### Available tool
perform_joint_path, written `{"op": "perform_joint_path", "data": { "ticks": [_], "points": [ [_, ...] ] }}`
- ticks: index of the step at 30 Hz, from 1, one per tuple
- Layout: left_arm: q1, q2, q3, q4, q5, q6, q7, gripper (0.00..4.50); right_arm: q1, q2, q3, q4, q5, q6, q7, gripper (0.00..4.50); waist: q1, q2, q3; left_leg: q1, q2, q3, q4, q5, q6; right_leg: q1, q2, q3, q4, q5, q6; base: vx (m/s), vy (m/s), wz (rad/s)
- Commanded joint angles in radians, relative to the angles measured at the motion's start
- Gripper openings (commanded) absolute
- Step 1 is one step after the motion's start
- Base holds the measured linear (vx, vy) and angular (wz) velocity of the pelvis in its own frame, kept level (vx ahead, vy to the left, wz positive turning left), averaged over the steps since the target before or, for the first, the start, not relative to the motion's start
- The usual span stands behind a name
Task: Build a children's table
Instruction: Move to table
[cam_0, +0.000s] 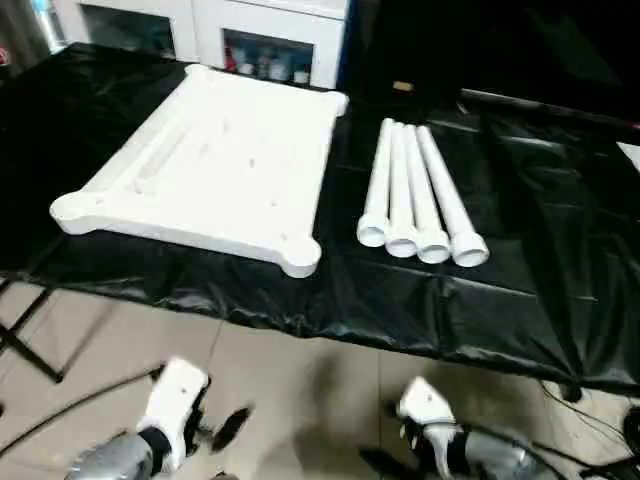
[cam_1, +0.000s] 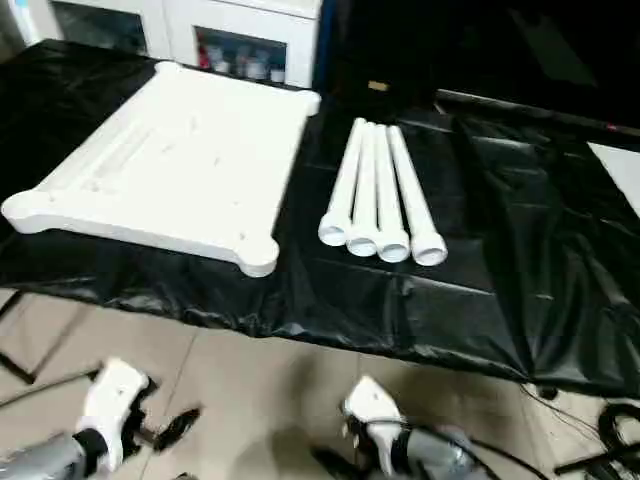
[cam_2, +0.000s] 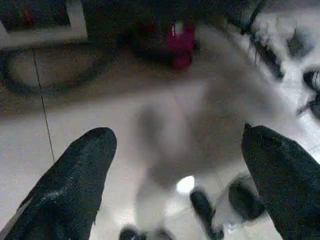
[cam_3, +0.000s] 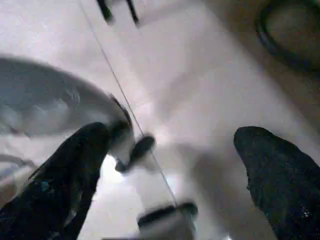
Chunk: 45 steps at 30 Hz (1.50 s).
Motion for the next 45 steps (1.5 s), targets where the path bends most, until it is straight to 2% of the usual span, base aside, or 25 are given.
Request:
{"op": "perform_joint_path", "data": {
  "ticks": [1, 11, 17, 20, 22, 23, 24, 25, 26, 27, 28, 29, 30, 31, 32, 34, 35, 36, 37, 38, 39, 40, 41, 43, 45],
  "points": [
    [0.006, 0.002, 0.034, -0.070, -0.048, 0.014, -0.010, 4.50, 0.015, -0.038, -0.062, -0.105, 0.065, 0.045, 0.037, 4.43, 0.004, 0.016, -0.030, 0.007, 0.115, -0.055, -0.088, -0.120, 0.072, 0.030, -0.113, 0.076, -0.068, -0.005, -0.240, 0.000, 0.000, 0.00],
    [-0.189, -0.079, 0.289, -0.323, -0.086, 0.097, 0.291, 4.50, -0.229, -0.039, -0.331, -0.556, 0.477, 0.408, -0.098, 4.43, 0.024, 0.033, -0.032, 0.019, 0.102, -0.058, -0.080, -0.113, 0.027, 0.030, -0.109, 0.075, -0.065, -0.050, -0.221, 0.000, 0.000, 0.00],
    [-0.379, -0.085, 0.262, -0.188, 0.035, 0.013, 0.410, 4.50, -0.281, 0.089, -0.348, -0.456, 0.279, 0.286, -0.292, 4.43, 0.043, 0.016, -0.043, 0.017, 0.094, -0.053, -0.074, -0.016, 0.005, 0.026, -0.102, 0.072, -0.054, 0.002, -0.171, 0.000, 0.000, 0.00],
    [-0.432, -0.103, 0.206, -0.083, 0.084, -0.027, 0.437, 4.50, -0.282, 0.130, -0.331, -0.329, 0.131, 0.195, -0.455, 4.43, 0.044, 0.026, -0.044, 0.017, 0.082, -0.043, -0.070, -0.014, -0.002, 0.021, -0.112, 0.079, -0.059, -0.014, -0.165, 0.000, 0.000, 0.00],
    [-0.457, -0.145, 0.162, -0.002, 0.116, -0.046, 0.480, 4.50, -0.286, 0.130, -0.317, -0.225, 0.118, 0.206, -0.544, 4.43, 0.063, 0.025, -0.047, -0.002, 0.070, -0.046, -0.036, -0.034, 0.065, 0.052, -0.189, 0.123, -0.094, -0.042, -0.218, 0.000, 0.000, 0.00],
    [-0.463, -0.169, 0.138, 0.037, 0.132, -0.052, 0.498, 4.50, -0.279, 0.166, -0.349, -0.205, 0.155, 0.217, -0.573, 4.43, 0.091, 0.020, -0.054, -0.020, 0.078, -0.069, 0.029, -0.045, 0.094, 0.076, -0.277, 0.176, -0.130, -0.071, -0.261, -0.007, 0.091, -0.05],
    [-0.467, -0.185, 0.116, 0.069, 0.153, -0.060, 0.516, 4.50, -0.273, 0.188, -0.368, -0.197, 0.167, 0.220, -0.592, 4.43, 0.098, 0.028, -0.054, -0.048, 0.082, -0.090, 0.066, -0.053, 0.094, 0.089, -0.312, 0.205, -0.139, -0.066, -0.284, -0.007, 0.091, -0.05],
    [-0.467, -0.189, 0.085, 0.095, 0.186, -0.079, 0.529, 4.50, -0.266, 0.208, -0.379, -0.200, 0.162, 0.205, -0.606, 4.43, 0.101, 0.030, -0.055, -0.089, 0.082, -0.130, 0.112, -0.057, 0.065, 0.107, -0.338, 0.205, -0.140, -0.062, -0.311, 0.000, 0.129, -0.12],
    [-0.465, -0.191, 0.058, 0.111, 0.207, -0.092, 0.529, 4.50, -0.261, 0.220, -0.379, -0.204, 0.155, 0.200, -0.609, 4.43, 0.106, 0.047, -0.061, -0.095, 0.081, -0.147, 0.096, -0.027, 0.044, 0.095, -0.298, 0.181, -0.131, -0.030, -0.331, 0.002, 0.166, -0.12],
    [-0.466, -0.191, 0.042, 0.123, 0.221, -0.104, 0.529, 4.50, -0.260, 0.226, -0.375, -0.201, 0.139, 0.191, -0.606, 4.43, 0.095, 0.060, -0.062, -0.086, 0.058, -0.132, 0.032, 0.052, 0.089, 0.085, -0.204, 0.128, -0.106, 0.001, -0.324, 0.002, 0.166, -0.12],
    [-0.462, -0.184, 0.020, 0.123, 0.240, -0.123, 0.522, 4.50, -0.261, 0.241, -0.375, -0.203, 0.137, 0.185, -0.600, 4.43, 0.090, 0.069, -0.066, -0.066, 0.049, -0.117, -0.001, 0.110, 0.142, 0.070, -0.155, 0.102, -0.093, 0.005, -0.299, -0.003, 0.226, -0.01],
    [-0.461, -0.186, 0.015, 0.123, 0.244, -0.142, 0.520, 4.50, -0.265, 0.251, -0.372, -0.197, 0.137, 0.186, -0.598, 4.43, 0.056, 0.119, -0.074, 0.066, 0.066, -0.062, -0.029, 0.134, 0.192, -0.040, -0.040, 0.077, -0.045, -0.074, -0.197, 0.021, 0.270, -0.17],
    [-0.461, -0.186, 0.016, 0.120, 0.244, -0.143, 0.521, 4.50, -0.266, 0.251, -0.370, -0.195, 0.138, 0.187, -0.597, 4.43, 0.021, 0.091, -0.057, 0.078, 0.071, -0.043, -0.059, 0.020, 0.196, -0.064, -0.003, 0.040, -0.019, -0.142, -0.154, 0.021, 0.270, -0.17],
    [-0.463, -0.184, 0.019, 0.115, 0.250, -0.155, 0.526, 4.50, -0.271, 0.250, -0.363, -0.185, 0.137, 0.181, -0.601, 4.43, 0.021, 0.098, -0.054, 0.083, 0.099, -0.009, -0.103, -0.121, 0.130, -0.077, 0.006, -0.003, 0.036, -0.160, -0.101, -0.002, 0.266, -0.45],
    [-0.471, -0.180, 0.031, 0.117, 0.256, -0.160, 0.535, 4.50, -0.280, 0.249, -0.360, -0.168, 0.144, 0.167, -0.617, 4.43, 0.017, 0.065, -0.049, 0.075, 0.136, 0.041, -0.117, -0.222, -0.007, -0.081, -0.025, -0.013, 0.028, -0.092, -0.060, -0.049, 0.213, -0.44],
    [-0.482, -0.183, 0.042, 0.128, 0.252, -0.152, 0.544, 4.50, -0.285, 0.256, -0.370, -0.160, 0.155, 0.171, -0.627, 4.43, 0.022, 0.053, -0.052, 0.089, 0.115, 0.064, -0.078, -0.254, -0.162, -0.094, -0.027, 0.027, -0.023, -0.084, -0.062, -0.042, 0.185, -0.38],
    [-0.487, -0.184, 0.047, 0.136, 0.250, -0.154, 0.550, 4.50, -0.287, 0.264, -0.380, -0.157, 0.163, 0.174, -0.630, 4.43, 0.012, 0.052, -0.058, 0.098, 0.093, 0.058, -0.061, -0.275, -0.278, -0.104, 0.012, 0.045, -0.033, -0.079, -0.050, -0.040, 0.104, -0.33],
    [-0.492, -0.181, 0.051, 0.141, 0.250, -0.168, 0.557, 4.50, -0.290, 0.281, -0.397, -0.151, 0.166, 0.163, -0.645, 4.43, -0.001, 0.047, -0.051, 0.036, 0.124, -0.018, -0.119, -0.282, -0.250, -0.046, 0.002, 0.022, -0.005, -0.022, -0.048, -0.040, 0.104, -0.33],
    [-0.492, -0.181, 0.053, 0.139, 0.247, -0.170, 0.555, 4.50, -0.290, 0.284, -0.399, -0.150, 0.163, 0.158, -0.650, 4.43, -0.014, 0.077, -0.061, 0.048, 0.175, -0.043, -0.143, -0.252, -0.222, -0.054, -0.023, 0.013, 0.001, 0.044, -0.050, 0.000, 0.000, 0.00],
    [-0.490, -0.180, 0.050, 0.134, 0.248, -0.177, 0.553, 4.50, -0.290, 0.288, -0.402, -0.143, 0.141, 0.124, -0.664, 4.43, -0.014, 0.077, -0.061, 0.048, 0.175, -0.043, -0.143, -0.252, -0.222, -0.054, -0.023, 0.013, 0.001, 0.044, -0.050, 0.000, 0.000, 0.00],
    [-0.488, -0.183, 0.049, 0.126, 0.246, -0.166, 0.551, 4.50, -0.289, 0.283, -0.396, -0.133, 0.106, 0.082, -0.680, 4.43, -0.034, 0.060, -0.062, 0.024, 0.165, -0.043, -0.122, -0.163, -0.117, -0.030, -0.046, 0.010, -0.014, 0.076, -0.070, 0.000, 0.000, 0.00],
    [-0.482, -0.187, 0.049, 0.116, 0.242, -0.157, 0.548, 4.50, -0.290, 0.275, -0.382, -0.117, 0.069, 0.051, -0.693, 4.43, -0.039, 0.047, -0.062, 0.015, 0.129, -0.023, -0.097, -0.157, -0.083, -0.024, -0.054, 0.021, -0.040, 0.067, -0.075, -0.008, -0.082, 0.00],
    [-0.462, -0.191, 0.047, 0.103, 0.244, -0.164, 0.550, 4.50, -0.300, 0.259, -0.365, -0.091, 0.036, 0.092, -0.715, 4.43, -0.023, 0.020, -0.065, -0.009, 0.061, 0.005, -0.051, -0.177, -0.043, -0.017, -0.077, 0.048, -0.078, -0.038, -0.077, 0.009, -0.126, -0.02],
    [-0.430, -0.205, 0.054, 0.087, 0.253, -0.147, 0.569, 4.50, -0.310, 0.250, -0.361, -0.081, 0.078, 0.142, -0.677, 4.43, -0.011, 0.006, -0.064, -0.030, 0.067, -0.015, -0.058, -0.198, -0.017, -0.005, -0.109, 0.071, -0.090, -0.240, -0.041, 0.002, -0.128, -0.03],
    [-0.405, -0.206, 0.051, 0.083, 0.281, -0.147, 0.590, 4.50, -0.307, 0.253, -0.365, -0.100, 0.140, 0.157, -0.607, 4.43, -0.003, -0.001, -0.066, -0.026, 0.075, -0.027, -0.062, -0.165, 0.011, -0.008, -0.102, 0.075, -0.087, -0.239, -0.030, -0.005, -0.113, -0.02]
  ]
}}
